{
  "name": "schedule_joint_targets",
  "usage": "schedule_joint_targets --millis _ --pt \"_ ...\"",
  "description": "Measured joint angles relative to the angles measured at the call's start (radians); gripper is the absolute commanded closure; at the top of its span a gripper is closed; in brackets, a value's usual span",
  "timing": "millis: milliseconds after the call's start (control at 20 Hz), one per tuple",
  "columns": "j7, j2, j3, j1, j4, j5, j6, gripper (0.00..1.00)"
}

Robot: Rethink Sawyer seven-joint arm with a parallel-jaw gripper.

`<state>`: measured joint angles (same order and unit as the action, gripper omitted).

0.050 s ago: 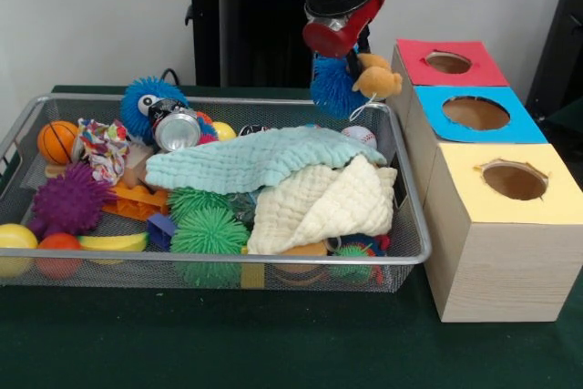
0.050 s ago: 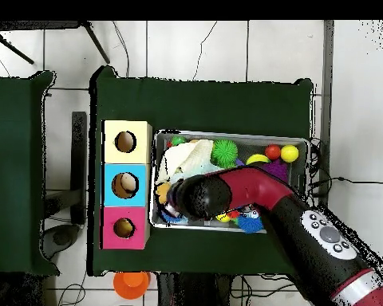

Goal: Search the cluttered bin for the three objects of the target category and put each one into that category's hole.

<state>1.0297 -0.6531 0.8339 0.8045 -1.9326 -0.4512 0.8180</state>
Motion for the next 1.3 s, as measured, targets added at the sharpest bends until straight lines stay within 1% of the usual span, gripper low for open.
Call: schedule_joint_targets --millis 150,350,900,1050,1300 --pt "0.0 -0.009 -0.018 -0.025 0.007 -0.024 0.015 1.0" --pt "0.0 -0.014 -0.033 -0.03 0.017 -0.039 0.015 1.0" --pt "0.0 -0.032 -0.081 -0.045 0.06 -0.052 0.014 1.0" --pt "0.0 -0.038 -0.089 -0.045 0.063 -0.058 0.002 1.0" --pt "0.0 -0.068 -0.118 -0.049 0.074 -0.093 -0.071 1.0"
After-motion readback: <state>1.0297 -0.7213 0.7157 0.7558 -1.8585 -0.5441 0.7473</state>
